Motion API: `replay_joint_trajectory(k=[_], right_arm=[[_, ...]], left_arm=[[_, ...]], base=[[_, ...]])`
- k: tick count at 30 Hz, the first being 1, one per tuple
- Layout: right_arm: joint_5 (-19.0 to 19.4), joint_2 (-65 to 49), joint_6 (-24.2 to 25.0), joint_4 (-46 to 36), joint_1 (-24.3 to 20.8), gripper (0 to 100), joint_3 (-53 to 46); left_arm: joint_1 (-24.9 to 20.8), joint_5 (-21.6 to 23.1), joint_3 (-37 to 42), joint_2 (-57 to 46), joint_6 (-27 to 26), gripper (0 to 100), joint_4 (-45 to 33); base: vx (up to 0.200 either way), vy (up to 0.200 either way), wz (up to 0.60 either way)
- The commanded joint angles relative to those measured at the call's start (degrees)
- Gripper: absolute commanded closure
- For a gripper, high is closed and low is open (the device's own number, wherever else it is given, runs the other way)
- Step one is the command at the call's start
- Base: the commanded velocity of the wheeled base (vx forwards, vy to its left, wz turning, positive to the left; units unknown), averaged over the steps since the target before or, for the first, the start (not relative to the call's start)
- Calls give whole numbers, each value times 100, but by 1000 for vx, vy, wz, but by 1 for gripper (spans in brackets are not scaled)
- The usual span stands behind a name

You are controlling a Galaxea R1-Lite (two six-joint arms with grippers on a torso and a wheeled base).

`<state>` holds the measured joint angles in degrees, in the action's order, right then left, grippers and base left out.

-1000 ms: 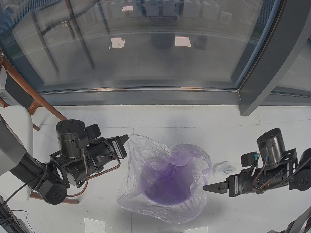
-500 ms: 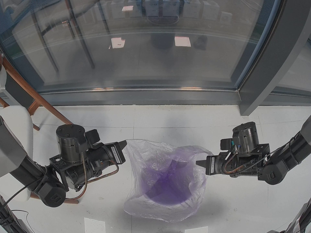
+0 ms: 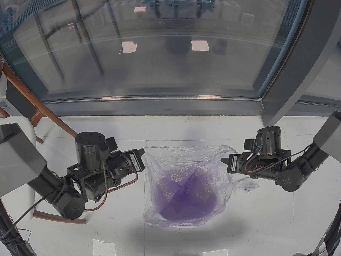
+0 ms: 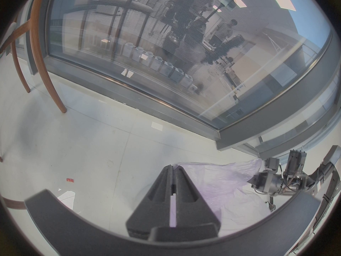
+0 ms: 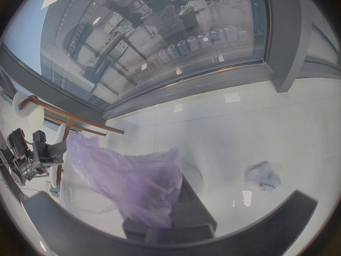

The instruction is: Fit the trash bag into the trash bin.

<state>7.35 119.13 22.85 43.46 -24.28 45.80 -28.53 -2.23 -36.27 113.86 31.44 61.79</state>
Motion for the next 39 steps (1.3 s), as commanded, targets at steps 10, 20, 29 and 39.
replay_joint_trajectory(k=[10, 20, 29, 39], right_arm=[[109, 1359, -43, -39, 328, 100, 1265], [100, 1614, -26, -22, 644, 100, 1379], [205, 1666, 53, 128, 706, 0, 1256], [1532, -197, 1108, 145, 750, 0, 307]], left_arm=[[690, 74, -1137, 1305, 20, 100, -203], [770, 188, -1172, 1560, 20, 100, -405], [611, 188, -1190, 1877, -6, 100, -379], [629, 197, -1128, 1877, 3, 100, -370]], base=[[0, 0, 0], [0, 0, 0], [0, 0, 0], [0, 0, 0]])
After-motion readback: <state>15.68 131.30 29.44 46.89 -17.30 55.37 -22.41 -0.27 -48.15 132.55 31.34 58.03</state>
